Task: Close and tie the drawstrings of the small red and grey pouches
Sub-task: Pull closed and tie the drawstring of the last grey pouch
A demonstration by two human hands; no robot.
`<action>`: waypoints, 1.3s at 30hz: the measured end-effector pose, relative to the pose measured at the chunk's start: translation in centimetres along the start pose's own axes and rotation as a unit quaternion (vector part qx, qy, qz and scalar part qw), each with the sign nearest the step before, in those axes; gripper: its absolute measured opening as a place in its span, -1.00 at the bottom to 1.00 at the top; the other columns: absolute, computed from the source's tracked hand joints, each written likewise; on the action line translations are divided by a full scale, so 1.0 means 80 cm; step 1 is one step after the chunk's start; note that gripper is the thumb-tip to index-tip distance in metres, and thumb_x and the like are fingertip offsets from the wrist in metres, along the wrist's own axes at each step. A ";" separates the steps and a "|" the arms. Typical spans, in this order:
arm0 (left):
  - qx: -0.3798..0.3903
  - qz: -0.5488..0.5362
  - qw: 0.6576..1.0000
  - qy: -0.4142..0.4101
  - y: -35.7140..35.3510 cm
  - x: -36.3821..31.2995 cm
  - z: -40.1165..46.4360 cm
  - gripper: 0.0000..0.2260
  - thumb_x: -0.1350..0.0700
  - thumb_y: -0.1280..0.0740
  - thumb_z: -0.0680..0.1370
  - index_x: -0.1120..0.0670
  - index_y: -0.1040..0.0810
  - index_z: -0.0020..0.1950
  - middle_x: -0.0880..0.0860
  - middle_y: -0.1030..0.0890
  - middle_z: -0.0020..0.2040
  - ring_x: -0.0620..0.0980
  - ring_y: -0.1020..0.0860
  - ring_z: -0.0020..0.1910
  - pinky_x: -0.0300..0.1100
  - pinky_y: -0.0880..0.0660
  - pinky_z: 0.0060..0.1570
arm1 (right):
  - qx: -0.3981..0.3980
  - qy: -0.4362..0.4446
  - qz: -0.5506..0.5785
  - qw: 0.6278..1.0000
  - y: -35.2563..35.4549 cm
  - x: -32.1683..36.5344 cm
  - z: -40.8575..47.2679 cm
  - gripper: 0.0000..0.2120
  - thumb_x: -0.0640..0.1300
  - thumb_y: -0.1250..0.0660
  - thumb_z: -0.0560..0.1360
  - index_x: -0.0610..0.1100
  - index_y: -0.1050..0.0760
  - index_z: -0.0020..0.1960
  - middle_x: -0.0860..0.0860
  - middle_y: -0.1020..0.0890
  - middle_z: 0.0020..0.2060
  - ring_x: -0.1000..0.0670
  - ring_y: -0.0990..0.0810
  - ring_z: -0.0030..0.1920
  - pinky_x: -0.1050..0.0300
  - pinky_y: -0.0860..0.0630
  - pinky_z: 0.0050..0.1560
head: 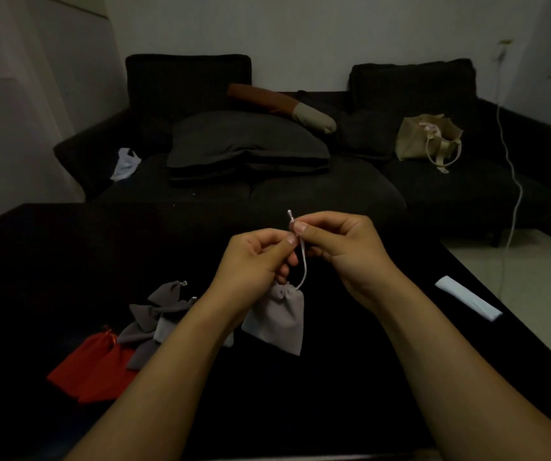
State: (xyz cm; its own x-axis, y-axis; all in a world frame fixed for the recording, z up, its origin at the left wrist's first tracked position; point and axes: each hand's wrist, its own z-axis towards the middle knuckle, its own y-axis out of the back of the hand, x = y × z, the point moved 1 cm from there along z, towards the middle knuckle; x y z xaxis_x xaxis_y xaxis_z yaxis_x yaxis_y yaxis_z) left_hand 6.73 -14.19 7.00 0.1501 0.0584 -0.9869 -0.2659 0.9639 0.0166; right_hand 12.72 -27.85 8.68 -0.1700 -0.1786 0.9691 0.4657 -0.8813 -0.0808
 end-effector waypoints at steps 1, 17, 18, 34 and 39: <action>0.006 -0.005 1.000 0.003 -0.001 -0.001 0.000 -0.82 0.18 -0.29 0.62 0.10 -0.68 -0.09 0.00 -0.57 -0.36 -0.14 -0.47 -0.41 -0.31 -0.44 -0.37 | -0.003 0.002 -0.001 1.000 0.000 0.000 0.000 -0.92 -0.29 -0.43 0.48 -0.18 -0.69 -0.08 -0.09 -0.73 -0.20 0.02 -0.69 -0.18 0.15 -0.60 -0.09; 0.005 -0.003 0.999 0.032 -0.006 -0.004 -0.005 -0.79 0.18 -0.26 0.62 0.16 -0.67 -0.07 0.05 -0.59 -0.36 -0.13 -0.47 -0.44 -0.31 -0.44 -0.41 | -0.004 -0.026 -0.027 0.999 0.004 -0.004 0.003 -0.87 -0.29 -0.39 0.52 -0.19 -0.68 0.03 -0.07 -0.72 -0.23 0.09 -0.65 -0.24 0.26 -0.57 -0.17; 0.000 -0.007 0.999 0.037 -0.007 -0.004 -0.005 -0.79 0.18 -0.25 0.63 0.16 -0.67 -0.06 0.06 -0.59 -0.36 -0.13 -0.47 -0.44 -0.31 -0.44 -0.41 | -0.007 -0.015 -0.034 0.999 0.004 -0.003 0.002 -0.85 -0.31 -0.38 0.52 -0.20 -0.67 0.06 -0.08 -0.72 -0.21 0.09 -0.65 -0.23 0.26 -0.58 -0.16; -0.064 -0.156 0.981 0.092 -0.012 -0.007 -0.006 -0.85 0.21 -0.30 0.60 0.19 -0.66 0.05 0.09 -0.68 -0.25 -0.14 -0.59 -0.38 -0.33 -0.51 -0.41 | -0.021 -0.067 0.007 0.998 0.002 0.005 -0.004 -0.91 -0.21 -0.46 0.47 -0.21 -0.69 -0.05 -0.08 -0.74 -0.14 -0.02 -0.73 -0.08 0.15 -0.65 -0.06; -0.061 -0.234 0.963 0.120 -0.005 -0.009 -0.005 -0.85 0.22 -0.28 0.61 0.18 -0.63 0.08 0.06 -0.65 -0.30 -0.14 -0.58 -0.40 -0.31 -0.53 -0.39 | 0.068 -0.154 0.035 0.985 0.002 0.005 -0.009 -0.87 -0.25 -0.40 0.52 -0.27 -0.67 0.02 -0.15 -0.74 -0.12 -0.02 -0.72 -0.13 0.23 -0.61 -0.19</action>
State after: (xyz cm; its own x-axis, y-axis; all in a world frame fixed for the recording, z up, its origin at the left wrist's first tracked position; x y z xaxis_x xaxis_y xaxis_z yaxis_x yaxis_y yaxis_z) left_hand 6.36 -14.75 7.65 0.0609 -0.4507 -0.8906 -0.3342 0.8315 -0.4437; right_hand 12.12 -28.36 8.86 0.1287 -0.0773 0.9887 0.5833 -0.8004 -0.1385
